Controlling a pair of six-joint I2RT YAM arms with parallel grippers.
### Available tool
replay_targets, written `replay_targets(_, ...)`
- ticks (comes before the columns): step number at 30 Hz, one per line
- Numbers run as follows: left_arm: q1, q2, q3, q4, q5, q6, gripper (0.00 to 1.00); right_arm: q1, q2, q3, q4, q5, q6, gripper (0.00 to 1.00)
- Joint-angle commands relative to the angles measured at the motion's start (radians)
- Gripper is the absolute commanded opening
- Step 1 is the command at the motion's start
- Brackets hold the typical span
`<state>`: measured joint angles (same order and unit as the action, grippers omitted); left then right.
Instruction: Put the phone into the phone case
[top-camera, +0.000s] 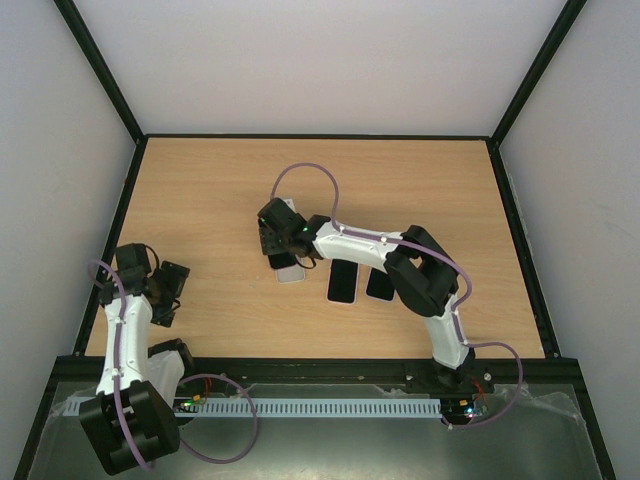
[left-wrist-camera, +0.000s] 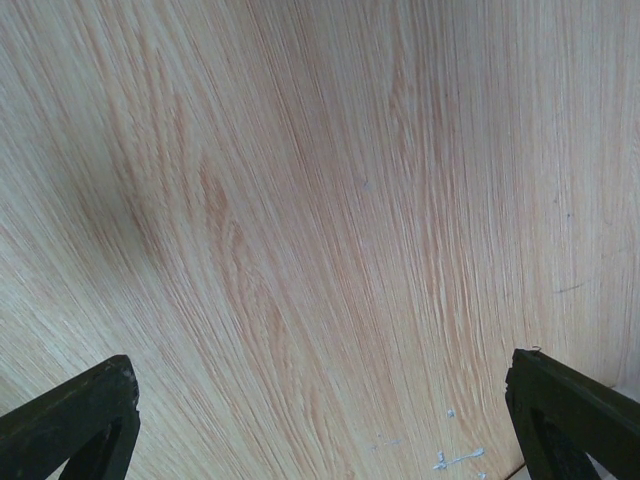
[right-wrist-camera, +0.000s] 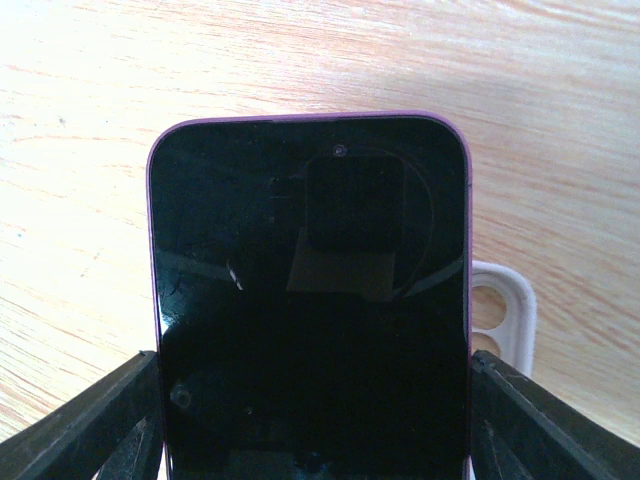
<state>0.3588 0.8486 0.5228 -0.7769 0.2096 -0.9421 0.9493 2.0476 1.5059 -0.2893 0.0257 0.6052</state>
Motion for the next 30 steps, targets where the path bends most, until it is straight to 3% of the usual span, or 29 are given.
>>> replay_targets(1, 0.005, -0.015, -0.025, -0.013, 0.009, 0.018, 0.99, 0.006, -0.013, -0.003, 0.080, 0.016, 0.125, 0.60)
replay_targets(10, 0.005, -0.008, -0.022, -0.013, 0.008, 0.034, 0.99, -0.026, -0.001, -0.099, 0.109, 0.016, 0.158, 0.61)
replay_targets(30, 0.006, -0.037, -0.013, -0.025, -0.015, 0.014, 0.99, -0.042, 0.001, -0.148, 0.124, -0.097, 0.151, 0.75)
